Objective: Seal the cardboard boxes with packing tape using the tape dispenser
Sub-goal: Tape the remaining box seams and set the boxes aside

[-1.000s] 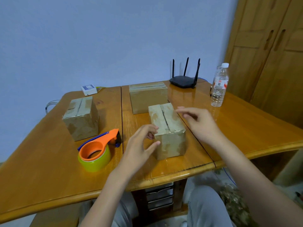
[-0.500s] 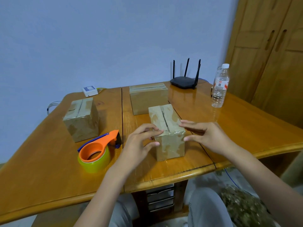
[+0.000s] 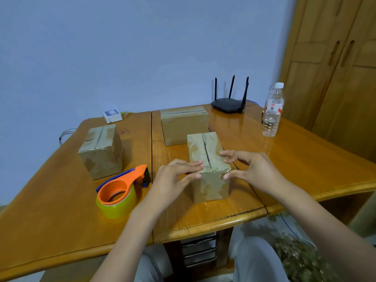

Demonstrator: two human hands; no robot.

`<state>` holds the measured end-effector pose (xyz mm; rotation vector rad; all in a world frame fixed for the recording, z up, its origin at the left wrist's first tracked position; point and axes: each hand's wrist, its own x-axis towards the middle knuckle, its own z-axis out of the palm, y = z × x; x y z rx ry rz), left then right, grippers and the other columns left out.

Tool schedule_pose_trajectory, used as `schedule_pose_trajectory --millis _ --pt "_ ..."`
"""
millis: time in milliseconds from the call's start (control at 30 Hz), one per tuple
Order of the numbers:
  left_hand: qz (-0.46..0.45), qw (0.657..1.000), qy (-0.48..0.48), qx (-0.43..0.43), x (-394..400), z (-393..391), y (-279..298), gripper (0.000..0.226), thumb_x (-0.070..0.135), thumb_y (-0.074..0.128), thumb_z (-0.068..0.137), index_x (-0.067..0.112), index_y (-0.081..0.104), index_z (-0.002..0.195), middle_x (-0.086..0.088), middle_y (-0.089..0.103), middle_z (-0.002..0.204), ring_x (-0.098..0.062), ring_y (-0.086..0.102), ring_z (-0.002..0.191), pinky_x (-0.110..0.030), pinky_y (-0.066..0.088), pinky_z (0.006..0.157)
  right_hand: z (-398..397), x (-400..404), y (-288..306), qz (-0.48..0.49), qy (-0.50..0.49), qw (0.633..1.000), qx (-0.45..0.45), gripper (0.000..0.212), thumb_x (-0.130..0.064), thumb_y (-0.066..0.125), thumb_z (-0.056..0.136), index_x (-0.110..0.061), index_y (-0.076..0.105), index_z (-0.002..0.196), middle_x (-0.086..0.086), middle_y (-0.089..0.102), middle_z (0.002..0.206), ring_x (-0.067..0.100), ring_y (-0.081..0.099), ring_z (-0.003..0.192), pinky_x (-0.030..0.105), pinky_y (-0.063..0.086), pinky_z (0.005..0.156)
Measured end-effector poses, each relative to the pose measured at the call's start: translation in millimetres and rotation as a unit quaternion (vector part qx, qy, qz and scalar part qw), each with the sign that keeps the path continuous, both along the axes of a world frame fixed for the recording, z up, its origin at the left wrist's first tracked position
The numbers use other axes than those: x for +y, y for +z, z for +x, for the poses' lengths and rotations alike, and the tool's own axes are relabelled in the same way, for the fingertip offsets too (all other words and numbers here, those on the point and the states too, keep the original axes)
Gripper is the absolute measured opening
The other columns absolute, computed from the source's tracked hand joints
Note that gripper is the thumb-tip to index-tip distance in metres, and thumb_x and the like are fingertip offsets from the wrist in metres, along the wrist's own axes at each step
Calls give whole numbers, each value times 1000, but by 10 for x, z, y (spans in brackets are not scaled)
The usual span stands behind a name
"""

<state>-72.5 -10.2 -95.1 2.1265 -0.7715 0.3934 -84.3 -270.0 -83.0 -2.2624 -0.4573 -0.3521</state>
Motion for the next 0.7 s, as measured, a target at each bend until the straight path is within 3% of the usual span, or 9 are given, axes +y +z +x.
schedule_pose_trajectory --millis 100,233,367,500,567,700 --pt "-11 1000 13 -20 -21 31 -10 34 42 66 83 28 74 113 20 70 116 0 61 107 -20 52 91 -12 7 -17 13 6 1000 1 37 -35 86 66 -30 70 99 -27 65 121 -16 50 123 21 39 113" --pt "-33 999 12 -25 -56 23 -35 33 40 67 82 27 74 112 22 69 112 1 61 104 -11 49 88 -51 -11 -77 53 3 998 16 51 -30 86 71 -42 70 118 -26 62 126 -12 50 126 14 37 110" --pt "-42 999 15 -17 -36 33 -47 36 48 65 80 33 71 112 28 68 110 -4 58 105 -14 49 88 -33 4 -72 90 27 995 40 47 -23 87 70 -28 74 115 -23 66 122 -10 52 126 15 34 113" --pt "-47 999 16 -7 -63 31 -50 41 56 65 75 34 73 109 33 65 111 -1 50 114 -10 44 93 -71 8 -52 104 24 993 53 42 -42 78 74 -33 73 115 -29 66 117 -11 52 125 14 37 111" --pt "-60 998 12 -8 -84 30 -61 42 56 67 74 32 75 108 29 68 110 0 50 116 -8 42 94 -74 66 -62 118 2 992 34 38 -47 73 76 -31 75 111 -24 69 116 -10 55 122 18 41 110" --pt "-71 997 22 -27 -87 64 -114 38 49 70 75 28 76 106 25 70 109 -1 53 113 -8 42 93 -80 196 -183 174 -33 984 7 39 -37 81 70 -25 77 106 -15 72 115 -4 59 120 27 44 111"
